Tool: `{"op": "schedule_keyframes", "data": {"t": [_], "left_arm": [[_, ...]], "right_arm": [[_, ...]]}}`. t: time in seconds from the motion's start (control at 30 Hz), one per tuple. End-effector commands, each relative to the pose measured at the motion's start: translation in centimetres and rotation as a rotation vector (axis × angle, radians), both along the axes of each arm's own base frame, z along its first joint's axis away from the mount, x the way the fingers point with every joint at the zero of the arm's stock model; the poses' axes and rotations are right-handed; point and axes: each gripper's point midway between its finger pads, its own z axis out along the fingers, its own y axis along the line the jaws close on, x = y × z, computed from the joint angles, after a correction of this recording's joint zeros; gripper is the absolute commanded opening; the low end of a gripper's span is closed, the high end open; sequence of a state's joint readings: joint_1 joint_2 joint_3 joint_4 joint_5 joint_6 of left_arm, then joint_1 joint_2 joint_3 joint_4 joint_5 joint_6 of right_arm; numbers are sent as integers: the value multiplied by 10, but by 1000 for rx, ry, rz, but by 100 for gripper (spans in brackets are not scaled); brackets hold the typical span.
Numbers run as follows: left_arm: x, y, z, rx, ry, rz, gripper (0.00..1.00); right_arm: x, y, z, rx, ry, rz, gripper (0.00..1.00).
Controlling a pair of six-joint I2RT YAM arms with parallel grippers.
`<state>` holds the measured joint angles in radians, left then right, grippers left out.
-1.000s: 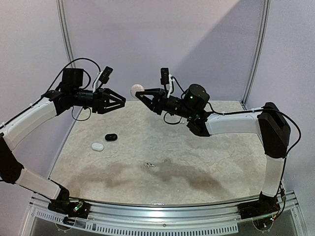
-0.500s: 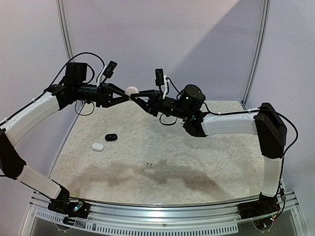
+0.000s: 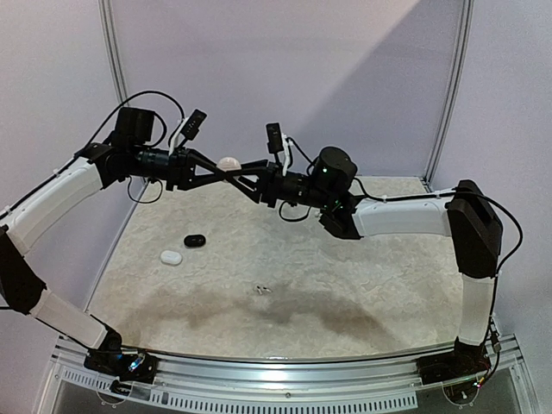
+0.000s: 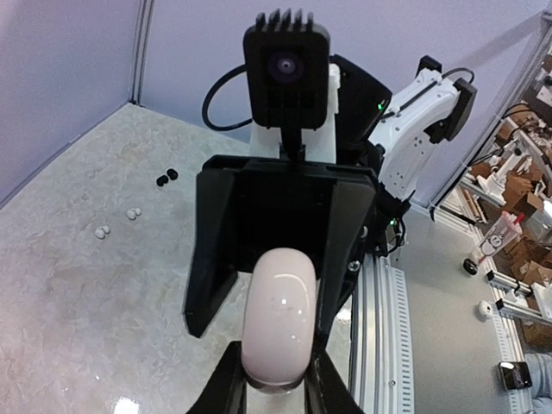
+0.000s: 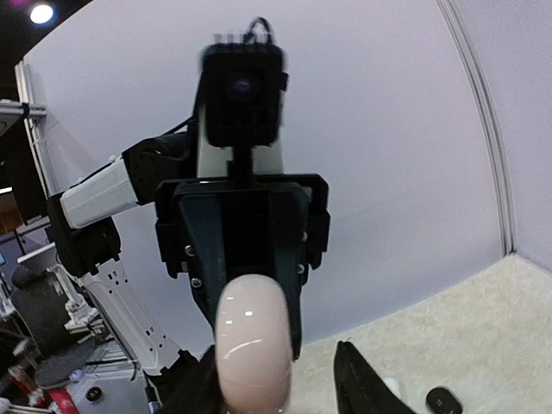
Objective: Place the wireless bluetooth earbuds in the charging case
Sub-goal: Pass from the right arm to the left, then pass from the left arm to the right
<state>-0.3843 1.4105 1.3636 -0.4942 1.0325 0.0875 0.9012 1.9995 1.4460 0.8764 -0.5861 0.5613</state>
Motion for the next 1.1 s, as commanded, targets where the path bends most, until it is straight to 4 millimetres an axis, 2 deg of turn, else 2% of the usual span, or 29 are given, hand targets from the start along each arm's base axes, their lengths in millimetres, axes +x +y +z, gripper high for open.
{"op": "schedule_keyframes", "data": {"t": [0.0, 0.03, 0.1, 0.27, 0.53, 0.67, 0.8, 0.93, 1.07], "left_arm": [[-21, 8, -14, 125, -73, -37, 0], [-23, 11, -18, 159, -98, -41, 0], [-29, 16, -25, 204, -139, -58, 0], [-39, 19, -29, 237, -179, -99, 0], [-42, 11, -33, 252, -182, -122, 0], [-42, 9, -32, 251, -179, -124, 0], [-41, 8, -32, 250, -172, -123, 0], [-40, 7, -32, 249, -169, -121, 0], [-39, 7, -34, 252, -163, -121, 0]], "right_arm": [[-3, -7, -10, -122, -12, -20, 55], [-4, -13, -6, -142, -26, -26, 58], [-9, -17, -9, -214, -57, -24, 62], [-19, -23, -11, -327, -115, 3, 59], [-24, -15, -12, -349, -109, 63, 59], [-28, -7, -19, -370, -92, 97, 59], [-30, -1, -24, -374, -84, 122, 54], [-31, 3, -29, -386, -72, 136, 53], [-32, 4, -32, -387, -69, 150, 46]]}}
